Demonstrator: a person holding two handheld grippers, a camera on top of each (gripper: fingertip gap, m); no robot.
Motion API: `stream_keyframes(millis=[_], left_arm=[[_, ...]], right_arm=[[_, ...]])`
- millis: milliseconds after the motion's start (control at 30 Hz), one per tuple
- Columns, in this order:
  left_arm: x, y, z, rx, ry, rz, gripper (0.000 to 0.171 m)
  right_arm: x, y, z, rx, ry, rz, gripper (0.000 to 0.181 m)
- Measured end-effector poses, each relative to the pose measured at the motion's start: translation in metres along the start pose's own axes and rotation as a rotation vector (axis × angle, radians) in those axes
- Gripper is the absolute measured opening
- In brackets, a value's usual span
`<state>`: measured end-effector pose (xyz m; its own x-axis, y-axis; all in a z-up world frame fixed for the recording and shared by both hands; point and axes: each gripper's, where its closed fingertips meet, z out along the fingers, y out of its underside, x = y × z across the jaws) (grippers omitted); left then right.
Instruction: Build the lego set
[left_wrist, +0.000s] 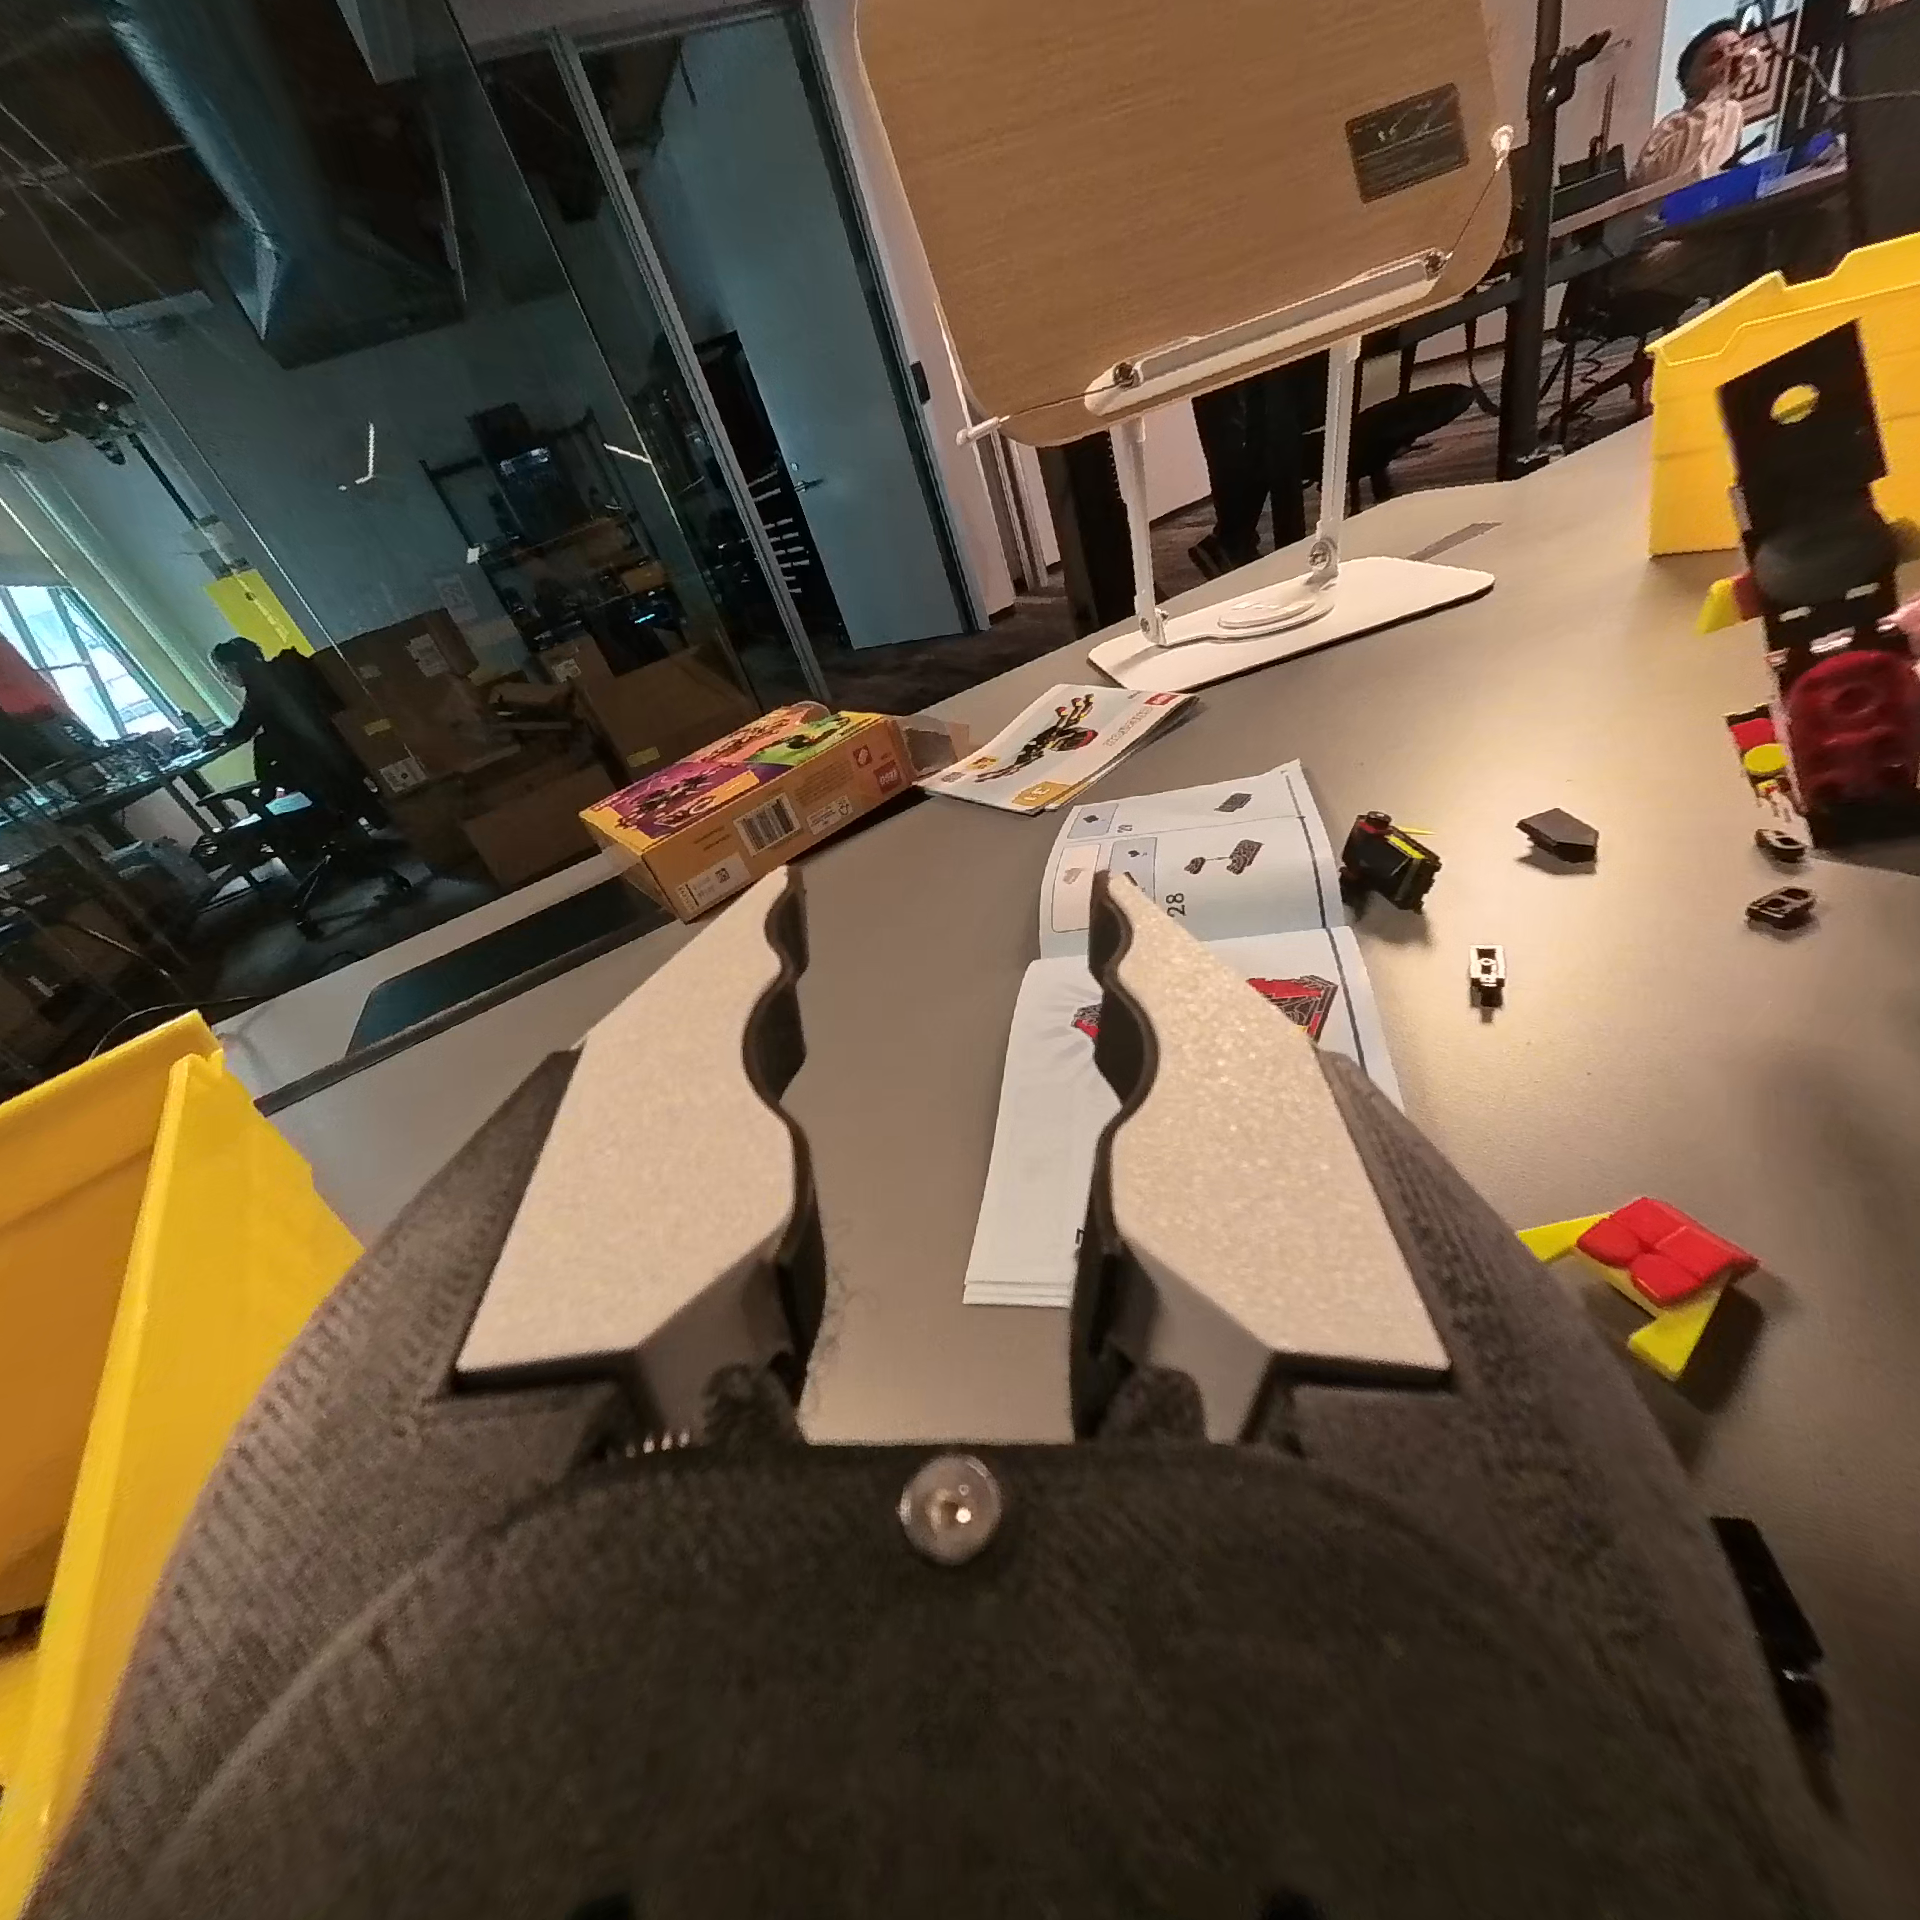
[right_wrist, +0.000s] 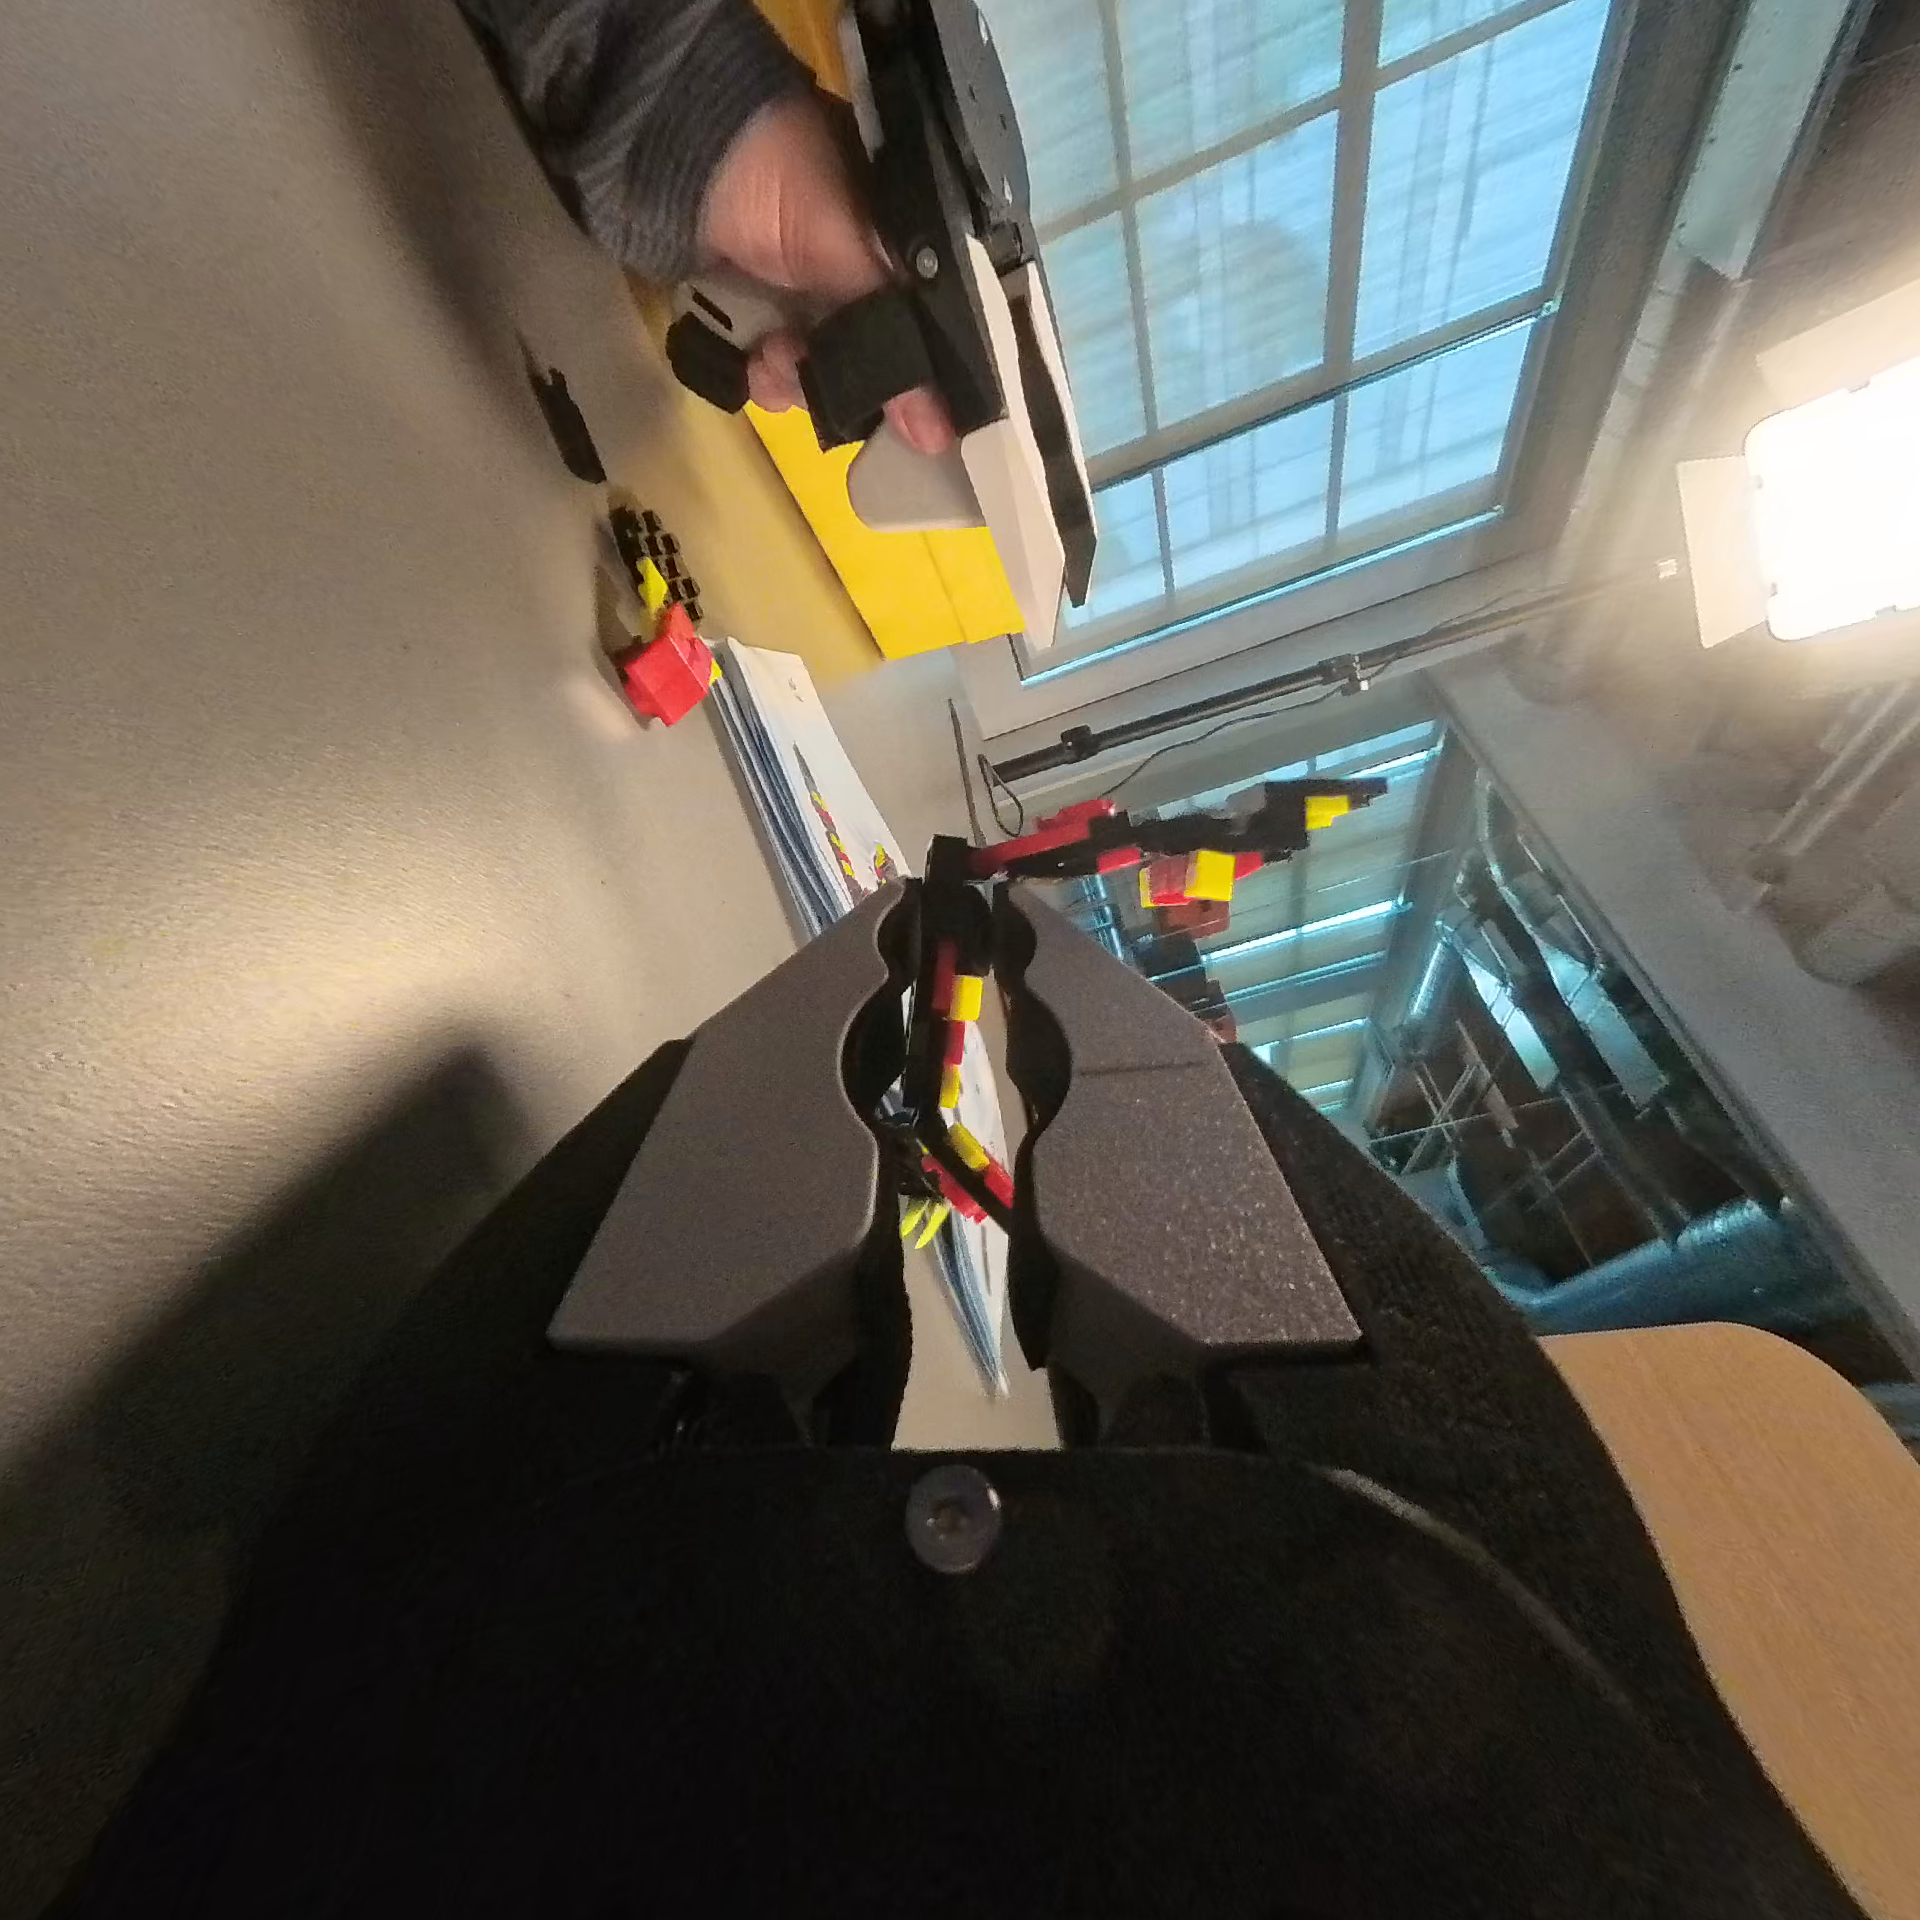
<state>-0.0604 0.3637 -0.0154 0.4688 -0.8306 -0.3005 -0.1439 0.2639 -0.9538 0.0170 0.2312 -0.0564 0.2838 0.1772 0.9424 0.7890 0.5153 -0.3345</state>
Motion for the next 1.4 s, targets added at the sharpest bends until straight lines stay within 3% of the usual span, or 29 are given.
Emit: stream_keyframes(millis=[233,600,1400], left_arm=[[0.0,0.0,0.0,-0.002,0.001,0.001,0.054],[0.0,0.001,0.0,-0.004,0.003,0.0,0.054],[0.001,0.001,0.0,-0.005,0.004,0.002,0.054]], right_arm=[[0.001,0.001,0.0,0.001,-0.004,0.025,0.011],[0.02,0.005,-0.004,0.031,0.026,0.256,0.011],[0.018,0.006,-0.003,0.026,0.02,0.252,0.011]])
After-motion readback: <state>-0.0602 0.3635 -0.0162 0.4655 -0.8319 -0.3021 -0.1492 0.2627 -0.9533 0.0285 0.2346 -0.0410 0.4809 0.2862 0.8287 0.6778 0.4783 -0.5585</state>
